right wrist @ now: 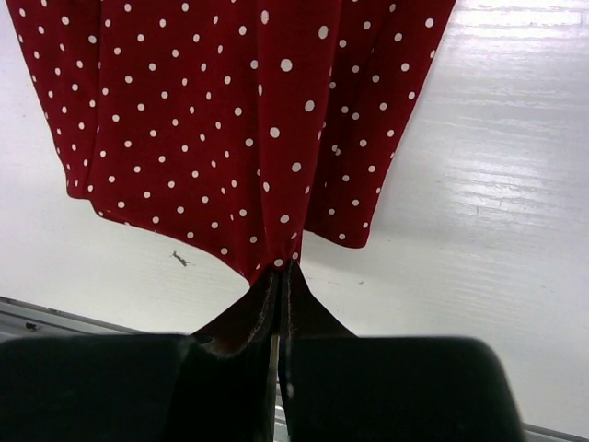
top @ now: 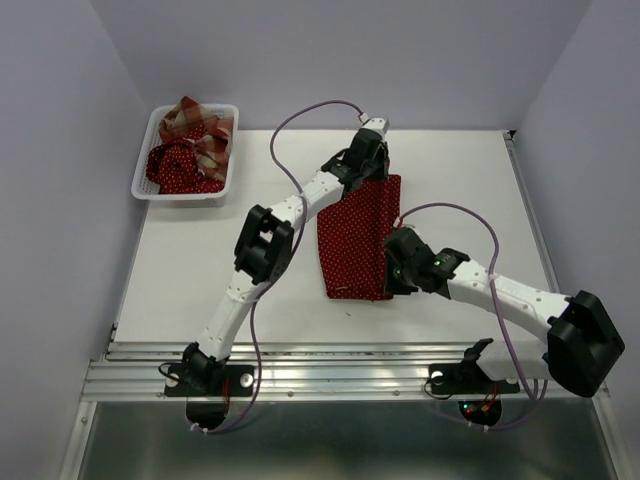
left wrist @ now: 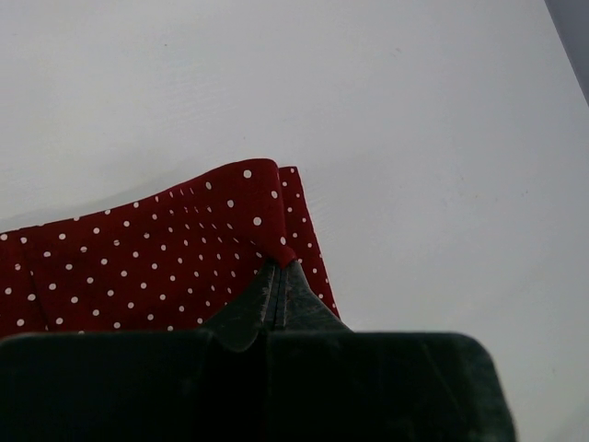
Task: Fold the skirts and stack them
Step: Fold the skirt
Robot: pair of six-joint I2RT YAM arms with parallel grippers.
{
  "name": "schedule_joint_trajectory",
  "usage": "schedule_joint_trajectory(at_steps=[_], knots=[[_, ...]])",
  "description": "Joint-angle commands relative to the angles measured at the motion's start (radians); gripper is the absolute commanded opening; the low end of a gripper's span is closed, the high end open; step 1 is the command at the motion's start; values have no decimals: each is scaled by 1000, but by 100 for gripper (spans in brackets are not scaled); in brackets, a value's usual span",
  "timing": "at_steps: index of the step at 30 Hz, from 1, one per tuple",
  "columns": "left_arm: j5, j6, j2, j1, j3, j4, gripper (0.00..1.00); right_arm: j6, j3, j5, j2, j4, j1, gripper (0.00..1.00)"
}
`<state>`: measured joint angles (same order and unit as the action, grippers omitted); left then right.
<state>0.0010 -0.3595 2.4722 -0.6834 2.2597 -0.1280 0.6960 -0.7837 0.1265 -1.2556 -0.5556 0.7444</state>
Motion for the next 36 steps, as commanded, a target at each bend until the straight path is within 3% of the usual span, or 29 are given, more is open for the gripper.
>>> schedule_joint_trajectory(at_steps=[1,12,16,18,19,21,22,25,26,29,31,36], knots=[[40,14,-4,-5,72,116,0,-10,26,-45,-7,60,-10,1],[53,8,65,-7,70,168,0,-9,70,-47,-87,120,-63,1],[59,1,74,-7,72,177,8,2,67,-27,-93,118,-72,7],[67,-2,77,-7,77,188,16,8,60,-10,-85,114,-73,18],[68,-4,79,-7,80,188,33,17,54,-5,-79,96,-73,25],[85,-6,65,-7,86,182,43,20,23,5,-45,65,-73,33],[91,-4,56,-7,84,182,59,20,12,15,-28,28,-73,34],[108,5,7,-7,80,182,81,10,-43,50,51,-36,-73,53],[117,7,-5,-7,80,185,95,7,-55,58,74,-67,-73,69],[119,14,-64,-7,78,180,99,-7,-89,58,154,-87,-73,78],[120,28,-119,-7,64,179,99,-16,-103,35,185,-87,-73,98],[56,74,-266,-5,-58,171,99,-75,-117,-112,222,-40,-73,100]])
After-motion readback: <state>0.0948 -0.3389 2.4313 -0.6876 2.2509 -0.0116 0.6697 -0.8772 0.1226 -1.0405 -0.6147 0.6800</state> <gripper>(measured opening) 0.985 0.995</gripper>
